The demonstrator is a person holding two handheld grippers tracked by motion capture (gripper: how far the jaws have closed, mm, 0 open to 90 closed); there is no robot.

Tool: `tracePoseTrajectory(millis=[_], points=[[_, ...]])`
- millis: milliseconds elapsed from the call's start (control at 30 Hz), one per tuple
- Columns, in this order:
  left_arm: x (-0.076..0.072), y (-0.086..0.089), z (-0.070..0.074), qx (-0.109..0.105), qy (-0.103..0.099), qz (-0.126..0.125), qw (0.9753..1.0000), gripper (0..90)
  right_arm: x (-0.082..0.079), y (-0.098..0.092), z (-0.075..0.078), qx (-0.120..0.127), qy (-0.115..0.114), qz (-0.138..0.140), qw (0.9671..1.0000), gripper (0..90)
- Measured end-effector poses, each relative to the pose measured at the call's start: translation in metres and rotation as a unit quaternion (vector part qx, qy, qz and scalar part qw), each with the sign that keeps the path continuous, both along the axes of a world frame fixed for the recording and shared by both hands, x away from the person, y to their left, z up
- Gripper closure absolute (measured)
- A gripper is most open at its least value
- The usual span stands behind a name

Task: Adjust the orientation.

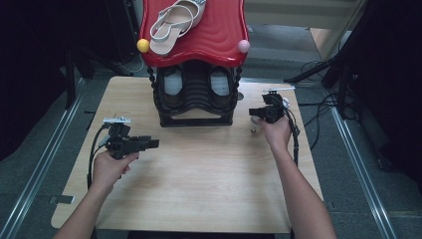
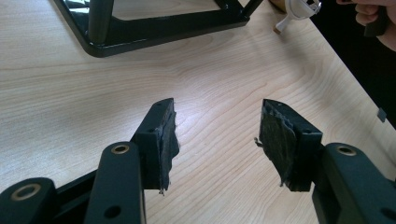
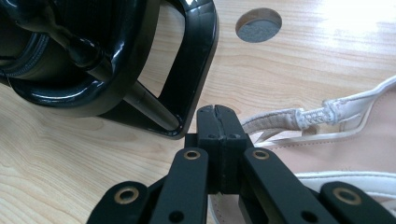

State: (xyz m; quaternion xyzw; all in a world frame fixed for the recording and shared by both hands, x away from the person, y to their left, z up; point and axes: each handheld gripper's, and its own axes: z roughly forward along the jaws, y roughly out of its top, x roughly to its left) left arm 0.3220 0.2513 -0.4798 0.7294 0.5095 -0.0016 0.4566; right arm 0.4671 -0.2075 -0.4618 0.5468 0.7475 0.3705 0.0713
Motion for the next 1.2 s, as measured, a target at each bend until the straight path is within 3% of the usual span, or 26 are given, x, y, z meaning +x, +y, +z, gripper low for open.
tracePoseTrajectory(millis=[133, 200, 433, 567, 867, 1200], points=[[0.001, -0.001, 0.000, 0.000, 0.002, 0.000, 1.0000, 46.1, 0.000, 0.002, 0.001, 0.002, 0.006, -0.001, 1.0000, 90.0], [0.000, -0.001, 0.000, 0.001, 0.001, -0.003, 1.0000, 46.1, 0.001, 0.006, 0.000, 0.015, 0.004, 0.007, 0.9999, 90.0], [0.000, 0.001, 0.000, 0.001, 0.001, 0.000, 1.0000, 46.1, 0.001, 0.012, -0.008, -0.023, 0.016, 0.003, 0.9996, 90.0], [0.001, 0.000, 0.000, 0.000, 0.001, 0.000, 1.0000, 46.1, -0.002, 0.004, -0.010, -0.001, 0.018, 0.002, 0.9998, 90.0], [0.001, 0.000, 0.000, -0.001, 0.000, 0.000, 1.0000, 46.0, -0.015, -0.007, -0.010, 0.004, 0.018, 0.001, 0.9998, 90.0], [0.002, 0.000, -0.001, -0.003, 0.001, -0.001, 1.0000, 45.9, -0.036, -0.026, -0.013, 0.022, 0.002, -0.005, 0.9997, 90.0]])
